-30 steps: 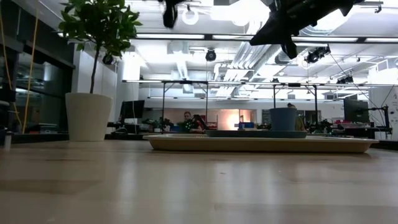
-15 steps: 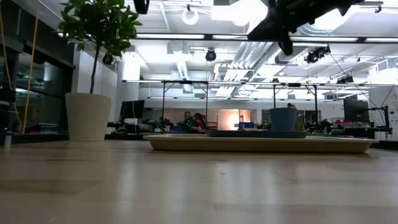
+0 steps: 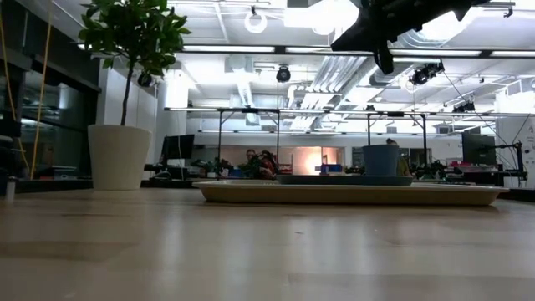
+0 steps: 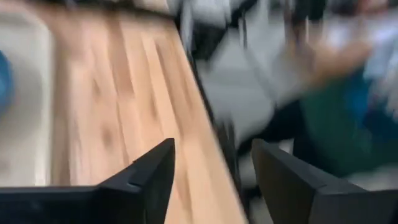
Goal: Pick and place plate/cup/fork/spoon on tray
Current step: Put the brown spoon on the gray serving tray to the left of the brown fork
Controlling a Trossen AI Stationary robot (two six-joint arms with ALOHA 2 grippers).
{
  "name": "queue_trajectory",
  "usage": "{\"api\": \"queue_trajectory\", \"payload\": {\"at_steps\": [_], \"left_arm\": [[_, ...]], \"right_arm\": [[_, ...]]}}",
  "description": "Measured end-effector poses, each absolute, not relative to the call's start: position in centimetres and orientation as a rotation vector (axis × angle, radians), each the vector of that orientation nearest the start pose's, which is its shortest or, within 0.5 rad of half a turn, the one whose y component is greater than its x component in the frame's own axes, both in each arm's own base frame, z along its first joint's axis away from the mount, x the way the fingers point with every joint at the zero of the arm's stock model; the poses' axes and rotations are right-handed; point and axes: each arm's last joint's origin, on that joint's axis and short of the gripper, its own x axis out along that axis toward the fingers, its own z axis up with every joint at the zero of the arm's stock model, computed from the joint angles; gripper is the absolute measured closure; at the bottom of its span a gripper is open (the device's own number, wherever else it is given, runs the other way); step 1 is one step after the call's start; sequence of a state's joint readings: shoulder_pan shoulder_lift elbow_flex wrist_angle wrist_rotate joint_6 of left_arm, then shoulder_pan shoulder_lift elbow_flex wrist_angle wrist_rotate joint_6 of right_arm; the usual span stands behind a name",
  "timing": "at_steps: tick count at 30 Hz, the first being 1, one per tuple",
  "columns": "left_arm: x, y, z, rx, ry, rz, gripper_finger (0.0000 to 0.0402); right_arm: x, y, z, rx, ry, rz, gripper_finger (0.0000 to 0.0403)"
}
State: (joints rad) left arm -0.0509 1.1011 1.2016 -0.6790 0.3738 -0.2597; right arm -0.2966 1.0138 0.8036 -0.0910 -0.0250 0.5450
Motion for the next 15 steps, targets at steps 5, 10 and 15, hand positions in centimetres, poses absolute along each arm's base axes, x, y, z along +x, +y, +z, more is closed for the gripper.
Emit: {"api": "queue_trajectory", "payload": {"at_steps": [5,10,15], "left_arm": [[20.0,-7.9,34.1,-0.09,1.043,-0.522,0.0193],[17.6,-13.2,29.3,0.162,1.247,-0.653,0.0194],[16.7,-16.4,23.9,0.227,1.257,-0.59,0.0194]], "right_arm": [[21.5,-6.6,30.6,0.633,0.201,-0.383,0.0402],[21.5,-6.6,30.6,0.663,0.192,-0.403,0.0402],[21.5,-6.7,30.6,0.656,0.184,-0.434,0.0402]]}}
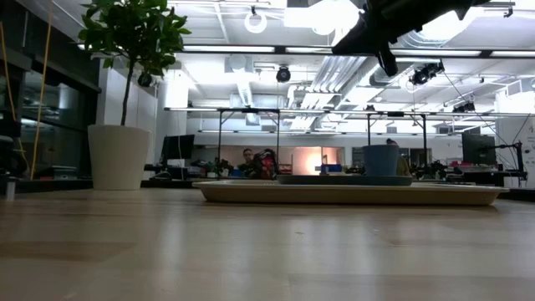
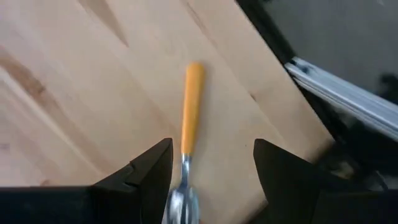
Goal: Pick and place plate/cup/fork/spoon on tray
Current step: Put the brown spoon on the gray serving tray to the left of the brown fork
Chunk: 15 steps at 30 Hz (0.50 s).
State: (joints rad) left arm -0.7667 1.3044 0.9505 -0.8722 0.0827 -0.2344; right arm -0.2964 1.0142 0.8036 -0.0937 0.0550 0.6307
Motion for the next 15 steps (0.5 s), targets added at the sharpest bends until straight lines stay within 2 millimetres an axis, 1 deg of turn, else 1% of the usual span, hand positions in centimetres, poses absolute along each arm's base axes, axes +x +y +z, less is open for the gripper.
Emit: {"api": "queue_trajectory", "payload": {"at_steps": [3,7,10,15], "left_arm": [[17.1,-17.4,21.1,0.195,1.251,-0.515,0.0194],[17.6,-18.1,18.0,0.165,1.342,-0.428,0.0194],[17.6,-18.5,16.2,0.199,1.439,-0.411,0.0194],[17.9,-18.9,13.8,0.253,1.528,-0.38,0.0194]], "right_arm": [[21.5,-6.7,30.6,0.649,0.189,-0.435,0.0402],[21.4,-6.7,30.3,0.634,0.222,-0.439,0.0402],[21.3,-6.7,30.0,0.634,0.256,-0.447,0.0402],[21.1,-6.6,29.6,0.614,0.301,-0.452,0.0402]]}}
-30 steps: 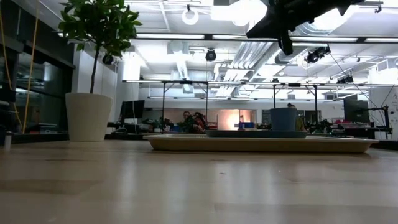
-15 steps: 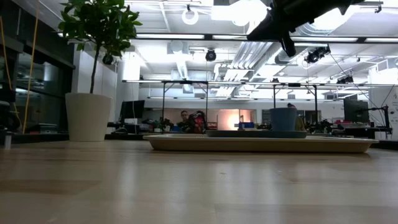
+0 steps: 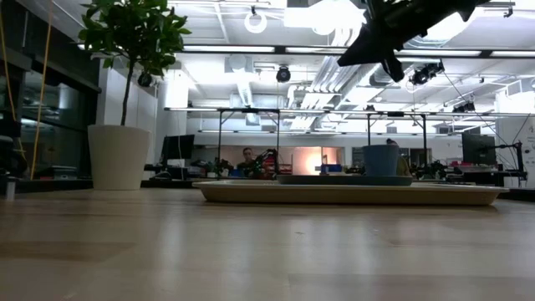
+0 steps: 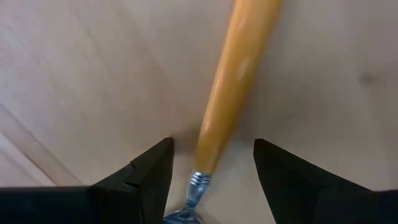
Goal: Pick and place plate/cup/fork/spoon on tray
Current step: Put the brown spoon on the gray serving tray to the left of the brown fork
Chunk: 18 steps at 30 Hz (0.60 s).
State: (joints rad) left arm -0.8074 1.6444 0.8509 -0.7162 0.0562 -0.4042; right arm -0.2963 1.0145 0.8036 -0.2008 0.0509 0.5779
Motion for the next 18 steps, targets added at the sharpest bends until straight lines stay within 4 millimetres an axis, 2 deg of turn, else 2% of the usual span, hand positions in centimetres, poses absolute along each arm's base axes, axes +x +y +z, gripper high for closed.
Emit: {"api": "queue_trajectory", "payload": {"at_steps": [7,10,15,18], "left_arm": [[17.9,-18.8,12.6,0.357,1.561,-0.398,0.021],[17.9,-18.6,12.6,0.39,1.554,-0.423,0.0254],[18.2,-17.9,13.3,0.366,1.533,-0.41,0.0378],[18.8,-16.8,14.2,0.281,1.519,-0.361,0.0383]], "right_arm": [[21.1,-6.6,29.5,0.596,0.324,-0.454,0.0402],[21.0,-6.6,29.3,0.595,0.339,-0.457,0.0402],[20.9,-6.5,29.2,0.576,0.36,-0.457,0.0402],[20.9,-6.5,29.2,0.572,0.361,-0.456,0.0402]]}}
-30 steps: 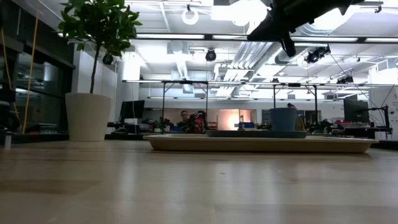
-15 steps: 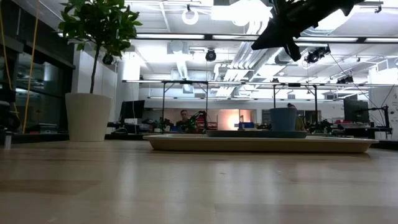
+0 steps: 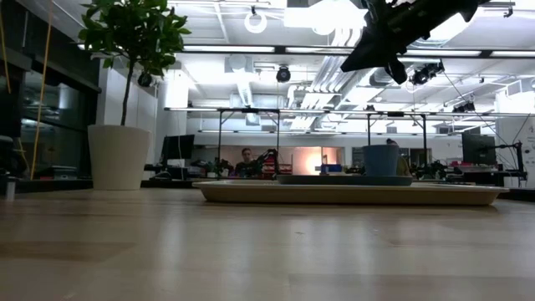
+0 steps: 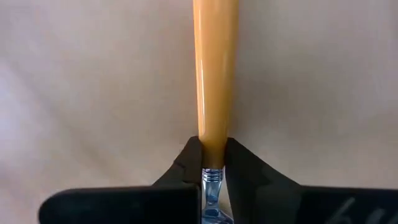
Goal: Pick and place plate/cup/fork/spoon on tray
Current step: Put the brown spoon on the gray serving tray to the left of the brown fork
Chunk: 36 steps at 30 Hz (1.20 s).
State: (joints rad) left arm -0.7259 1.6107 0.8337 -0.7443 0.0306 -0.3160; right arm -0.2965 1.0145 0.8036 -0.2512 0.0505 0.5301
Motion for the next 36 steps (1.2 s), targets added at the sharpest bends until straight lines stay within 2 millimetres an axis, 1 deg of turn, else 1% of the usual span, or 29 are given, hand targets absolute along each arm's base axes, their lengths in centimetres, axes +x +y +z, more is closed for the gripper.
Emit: {"api": "queue_trajectory", "payload": {"at_steps": [1,4,7,9,12,14,16,18,20,22,26,28,31,33,36], "left_arm": [[19.0,-16.3,14.7,0.258,1.504,-0.343,0.0382],[20.1,-14.8,17.4,0.181,1.41,-0.308,0.0394],[20.8,-12.8,20.3,0.121,1.324,-0.242,0.0396],[21.2,-11.1,22.5,0.108,1.238,-0.16,0.0398],[21.3,-8.2,25.2,0.07,1.112,0.049,0.0399],[21.5,-6.1,26.6,-0.004,1.005,0.219,0.04],[21.5,-3.8,27.6,-0.082,0.917,0.376,0.04],[21.8,-1.9,28.2,-0.162,0.811,0.472,0.04],[22.2,-0.2,28.6,-0.23,0.715,0.52,0.0401],[22.9,1.3,28.6,-0.301,0.62,0.525,0.0401],[24.3,3.6,28.2,-0.39,0.512,0.528,0.0401],[24.8,4.5,27.5,-0.394,0.521,0.57,0.0401],[26.0,5.7,26.6,-0.402,0.503,0.612,0.0401],[26.9,6.1,25.8,-0.403,0.499,0.619,0.0401],[27.9,6.3,24.5,-0.405,0.533,0.621,0.0401]], "right_arm": [[20.9,-6.5,29.2,0.572,0.361,-0.456,0.0402],[20.9,-6.5,29.2,0.564,0.362,-0.454,0.0402],[21.0,-6.5,29.3,0.562,0.356,-0.443,0.0402],[21.1,-6.4,29.5,0.571,0.341,-0.394,0.0402],[21.5,-6.1,30.0,0.603,0.302,-0.269,0.0402],[21.9,-5.8,30.6,0.645,0.25,-0.193,0.0402],[22.7,-5.4,31.2,0.683,0.171,-0.136,0.0402],[23.5,-4.9,31.5,0.709,0.112,-0.098,0.0402],[24.6,-4.4,31.6,0.74,0.055,-0.074,0.0395],[25.8,-4.0,31.1,0.781,0.032,-0.09,0.0377],[28.3,-3.2,29.2,0.843,0.039,-0.183,0.0315],[29.8,-2.8,28.6,0.841,0.05,-0.246,0.0281],[32.5,-2.6,28.5,0.8,0.042,-0.322,0.0238],[34.0,-2.9,28.5,0.778,0.067,-0.385,0.022],[36.0,-3.7,28.4,0.782,0.143,-0.483,0.0208]]}}
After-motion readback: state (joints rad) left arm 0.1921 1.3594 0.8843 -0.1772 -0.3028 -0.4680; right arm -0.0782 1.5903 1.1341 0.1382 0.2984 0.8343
